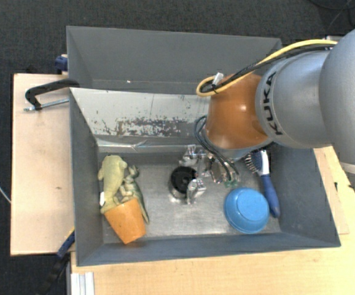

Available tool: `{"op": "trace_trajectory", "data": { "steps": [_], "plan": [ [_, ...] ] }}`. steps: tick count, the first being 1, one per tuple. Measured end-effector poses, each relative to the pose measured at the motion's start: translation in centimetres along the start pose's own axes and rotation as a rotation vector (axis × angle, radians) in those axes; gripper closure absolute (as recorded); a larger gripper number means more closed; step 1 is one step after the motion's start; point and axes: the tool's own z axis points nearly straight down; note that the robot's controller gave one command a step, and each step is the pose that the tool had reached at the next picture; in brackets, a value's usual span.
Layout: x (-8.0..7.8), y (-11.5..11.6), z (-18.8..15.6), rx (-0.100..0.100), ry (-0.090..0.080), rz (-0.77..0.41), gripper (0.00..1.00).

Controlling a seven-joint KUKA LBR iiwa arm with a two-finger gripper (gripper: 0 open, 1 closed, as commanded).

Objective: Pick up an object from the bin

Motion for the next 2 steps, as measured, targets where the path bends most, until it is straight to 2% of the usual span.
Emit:
{"op": "trace_trajectory", "data": {
  "steps": [1,2],
  "plan": [
    [-0.4,0.1,-6.9,0.000,-0.002,0.000,1.00],
    [-0.6,0.1,-10.4,0.000,0.001,-0.001,1.00]
  ]
}}
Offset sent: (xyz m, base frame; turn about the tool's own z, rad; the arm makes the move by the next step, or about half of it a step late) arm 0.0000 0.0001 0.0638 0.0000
